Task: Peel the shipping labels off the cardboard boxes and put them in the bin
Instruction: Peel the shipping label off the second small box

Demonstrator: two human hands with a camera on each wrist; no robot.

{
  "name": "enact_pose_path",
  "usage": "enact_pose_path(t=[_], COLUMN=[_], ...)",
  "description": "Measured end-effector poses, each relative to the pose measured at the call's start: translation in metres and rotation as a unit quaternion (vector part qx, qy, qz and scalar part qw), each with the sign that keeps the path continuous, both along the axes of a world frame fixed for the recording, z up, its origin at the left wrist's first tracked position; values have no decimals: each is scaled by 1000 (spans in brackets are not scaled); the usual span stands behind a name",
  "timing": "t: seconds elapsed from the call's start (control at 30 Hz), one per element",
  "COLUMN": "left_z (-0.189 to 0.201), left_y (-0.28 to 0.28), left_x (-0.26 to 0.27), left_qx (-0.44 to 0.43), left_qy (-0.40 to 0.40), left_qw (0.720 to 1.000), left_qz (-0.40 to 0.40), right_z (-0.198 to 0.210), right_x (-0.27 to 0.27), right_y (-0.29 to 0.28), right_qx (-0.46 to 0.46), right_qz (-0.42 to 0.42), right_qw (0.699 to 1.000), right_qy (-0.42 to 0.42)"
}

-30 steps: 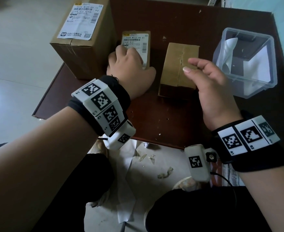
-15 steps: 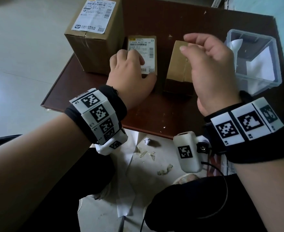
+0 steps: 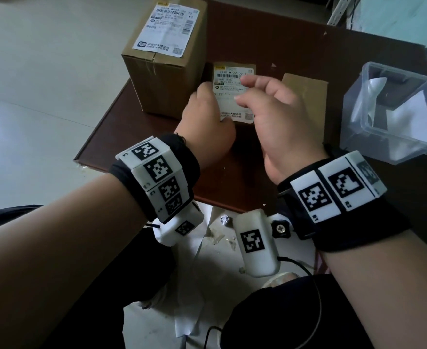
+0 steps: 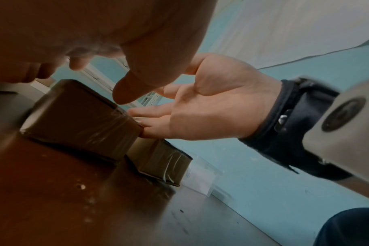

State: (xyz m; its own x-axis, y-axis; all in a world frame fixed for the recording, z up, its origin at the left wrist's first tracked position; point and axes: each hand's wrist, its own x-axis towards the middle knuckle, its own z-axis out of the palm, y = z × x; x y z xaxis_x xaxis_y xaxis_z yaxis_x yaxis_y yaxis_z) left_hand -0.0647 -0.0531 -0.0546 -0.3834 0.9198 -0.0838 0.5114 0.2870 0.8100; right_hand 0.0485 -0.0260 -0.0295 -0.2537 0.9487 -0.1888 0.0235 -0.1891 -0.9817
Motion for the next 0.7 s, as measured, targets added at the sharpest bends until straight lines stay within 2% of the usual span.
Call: enact_pose_path(t=[0.13, 0.27, 0.4, 0.6, 0.7], left_z=[-2, 3, 10, 12, 11], left_y=[2, 4, 2, 7, 6], left_x=[-2, -3, -5, -4, -4], left_qx=[-18, -40, -37, 5, 31], left_qy=[-84, -111, -71, 15, 29], left_qw=[996, 993, 997, 1000, 999], left_qz=[13, 3, -8, -8, -10], right_z=[-8, -11, -14, -8, -4], right_x=[-11, -16, -14, -5, 1], right_y=[1, 2, 0, -1, -3], right_qx=[-8, -48, -46, -33, -24], right_qz=[-6, 2, 18, 0, -15], right_qw=[1000, 999, 998, 999, 1000], right_qy=[-23, -21, -46, -25, -11])
